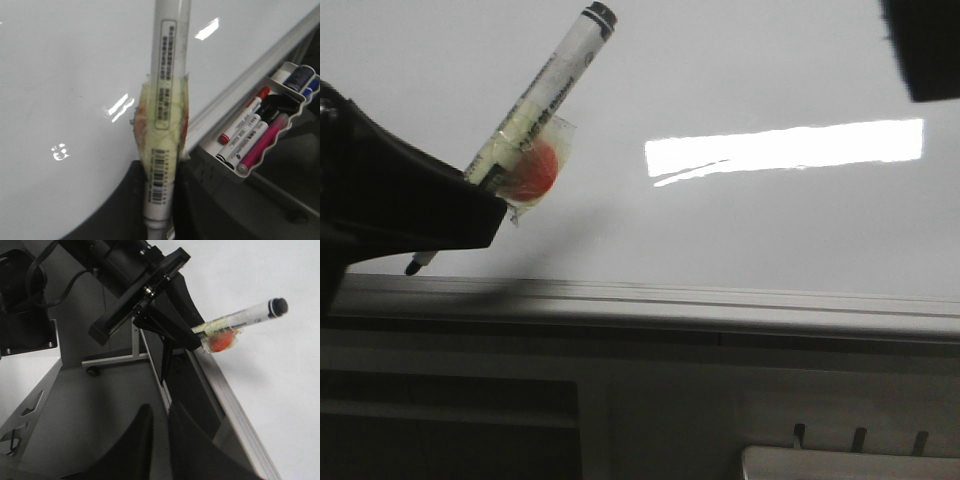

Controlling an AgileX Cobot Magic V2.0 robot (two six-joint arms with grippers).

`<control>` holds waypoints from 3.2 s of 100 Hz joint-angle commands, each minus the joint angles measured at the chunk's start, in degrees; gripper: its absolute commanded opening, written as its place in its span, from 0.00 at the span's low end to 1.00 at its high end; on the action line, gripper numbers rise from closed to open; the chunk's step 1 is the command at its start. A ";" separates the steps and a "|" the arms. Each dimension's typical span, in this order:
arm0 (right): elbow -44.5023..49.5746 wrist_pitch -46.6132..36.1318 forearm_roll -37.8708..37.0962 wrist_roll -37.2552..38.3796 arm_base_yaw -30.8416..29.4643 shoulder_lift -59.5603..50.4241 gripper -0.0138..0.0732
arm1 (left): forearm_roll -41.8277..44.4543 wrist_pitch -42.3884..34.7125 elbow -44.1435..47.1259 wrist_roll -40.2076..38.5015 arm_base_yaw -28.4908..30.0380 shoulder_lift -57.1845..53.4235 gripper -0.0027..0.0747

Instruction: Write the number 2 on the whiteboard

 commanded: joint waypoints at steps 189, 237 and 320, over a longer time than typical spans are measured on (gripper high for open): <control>-11.98 -6.51 2.66 -2.43 3.54 22.30 0.07 | 29.87 -3.46 -0.08 -0.20 -3.78 -7.52 0.51; -11.98 -6.56 2.55 -2.43 -8.98 13.67 0.07 | 18.05 4.24 -0.08 -0.81 -2.11 -24.14 0.15; -14.67 -7.81 2.55 1.17 -14.89 25.05 0.10 | 4.67 -7.31 -0.08 -1.48 14.65 -23.48 0.01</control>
